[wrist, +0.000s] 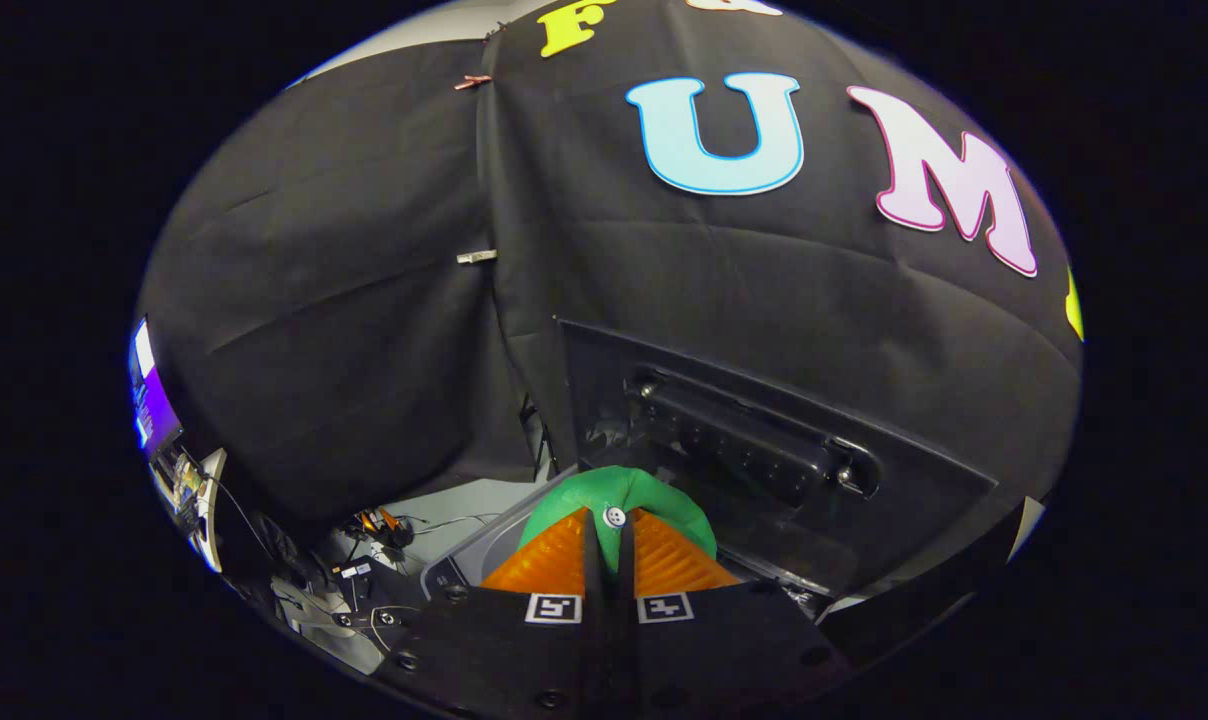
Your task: Put the clothes into the washing machine and then close the washing machine lid.
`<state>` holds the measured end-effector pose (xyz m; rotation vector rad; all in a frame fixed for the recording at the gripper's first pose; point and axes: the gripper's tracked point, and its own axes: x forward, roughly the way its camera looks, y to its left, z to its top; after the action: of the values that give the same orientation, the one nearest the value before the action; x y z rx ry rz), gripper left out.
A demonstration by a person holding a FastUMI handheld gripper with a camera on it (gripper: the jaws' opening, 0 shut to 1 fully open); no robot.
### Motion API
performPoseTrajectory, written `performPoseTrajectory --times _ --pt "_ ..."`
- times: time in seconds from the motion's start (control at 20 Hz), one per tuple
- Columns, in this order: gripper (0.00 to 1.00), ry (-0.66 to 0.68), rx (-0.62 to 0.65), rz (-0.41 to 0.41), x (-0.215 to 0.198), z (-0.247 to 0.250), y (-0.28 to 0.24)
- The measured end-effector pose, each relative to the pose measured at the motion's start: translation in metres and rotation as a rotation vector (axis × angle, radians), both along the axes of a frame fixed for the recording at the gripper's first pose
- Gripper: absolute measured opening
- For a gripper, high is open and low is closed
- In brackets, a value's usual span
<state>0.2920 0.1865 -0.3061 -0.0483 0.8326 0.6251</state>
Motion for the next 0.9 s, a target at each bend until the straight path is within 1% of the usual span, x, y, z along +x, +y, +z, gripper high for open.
performPoseTrajectory --times 0.05,0.1,0.15,0.2,0.3,0.35,0.55,0.75,0.85,0.9 --pt "0.09 0.017 0.009 -0.013 0.000 -0.004 0.000" --pt "0.15 0.038 0.012 -0.023 0.000 -0.002 -0.002" --pt "0.16 0.065 0.009 -0.038 0.000 -0.007 -0.005" --pt "0.23 0.092 0.028 -0.046 -0.001 -0.007 -0.004" --pt "0.49 0.095 0.071 -0.053 0.001 -0.001 0.002" --pt "0.63 0.085 0.065 -0.051 0.001 -0.001 0.001" --pt "0.62 0.063 0.040 -0.024 -0.003 -0.002 0.001" --pt "0.62 -0.006 0.068 0.010 -0.002 0.013 0.009" --pt "0.62 -0.070 0.090 0.025 0.001 0.029 0.015" --pt "0.70 -0.109 0.094 0.026 0.004 0.036 0.015"
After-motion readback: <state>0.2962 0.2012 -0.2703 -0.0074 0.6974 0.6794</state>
